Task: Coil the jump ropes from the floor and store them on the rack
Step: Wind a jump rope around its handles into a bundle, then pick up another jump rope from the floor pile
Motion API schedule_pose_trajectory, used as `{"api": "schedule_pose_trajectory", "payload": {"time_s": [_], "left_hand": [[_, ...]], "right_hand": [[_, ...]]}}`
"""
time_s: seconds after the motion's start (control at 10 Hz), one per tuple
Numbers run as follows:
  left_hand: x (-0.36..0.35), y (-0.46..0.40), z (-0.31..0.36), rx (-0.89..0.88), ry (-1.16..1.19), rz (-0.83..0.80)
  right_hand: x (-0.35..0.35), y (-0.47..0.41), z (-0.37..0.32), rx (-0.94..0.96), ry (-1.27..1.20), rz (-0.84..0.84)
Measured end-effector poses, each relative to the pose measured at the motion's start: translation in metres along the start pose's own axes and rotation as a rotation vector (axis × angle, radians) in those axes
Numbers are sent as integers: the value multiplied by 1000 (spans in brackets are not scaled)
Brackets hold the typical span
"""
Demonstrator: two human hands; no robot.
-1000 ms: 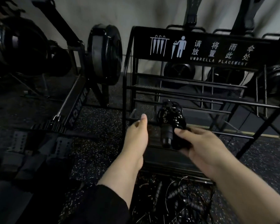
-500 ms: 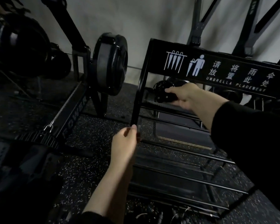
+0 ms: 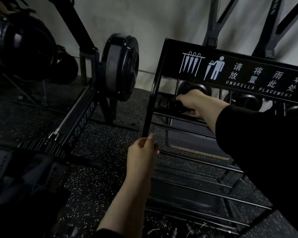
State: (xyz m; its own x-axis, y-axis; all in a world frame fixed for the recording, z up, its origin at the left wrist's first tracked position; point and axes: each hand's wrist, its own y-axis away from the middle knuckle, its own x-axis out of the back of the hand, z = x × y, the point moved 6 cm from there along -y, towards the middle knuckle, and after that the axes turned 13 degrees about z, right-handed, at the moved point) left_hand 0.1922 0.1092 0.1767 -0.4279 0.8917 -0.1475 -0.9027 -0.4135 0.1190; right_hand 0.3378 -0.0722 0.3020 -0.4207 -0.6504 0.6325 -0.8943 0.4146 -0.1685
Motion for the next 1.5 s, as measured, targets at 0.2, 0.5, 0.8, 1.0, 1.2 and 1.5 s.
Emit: {"api": "schedule_pose_trajectory", "payload": {"time_s": [0.2, 0.5, 0.8, 1.0, 1.2, 1.5], "left_hand": [[-4, 3, 1, -6, 11, -26], [-19, 19, 2, -59, -151, -67], [-75, 90, -55, 57, -372, -296], [-82, 114, -154, 53, -765, -624], [-53, 96, -223, 80, -972, -568], [-13, 66, -262, 57, -1103, -464]], "right_hand": [[6, -4, 7, 58, 48, 50], [65, 41, 8, 319, -141, 394], [47, 211, 163, 269, -279, 128], [40, 233, 324, -35, -73, 102], [-11, 270, 422, -176, 188, -260], [-120, 316, 445, -50, 270, -703]]}}
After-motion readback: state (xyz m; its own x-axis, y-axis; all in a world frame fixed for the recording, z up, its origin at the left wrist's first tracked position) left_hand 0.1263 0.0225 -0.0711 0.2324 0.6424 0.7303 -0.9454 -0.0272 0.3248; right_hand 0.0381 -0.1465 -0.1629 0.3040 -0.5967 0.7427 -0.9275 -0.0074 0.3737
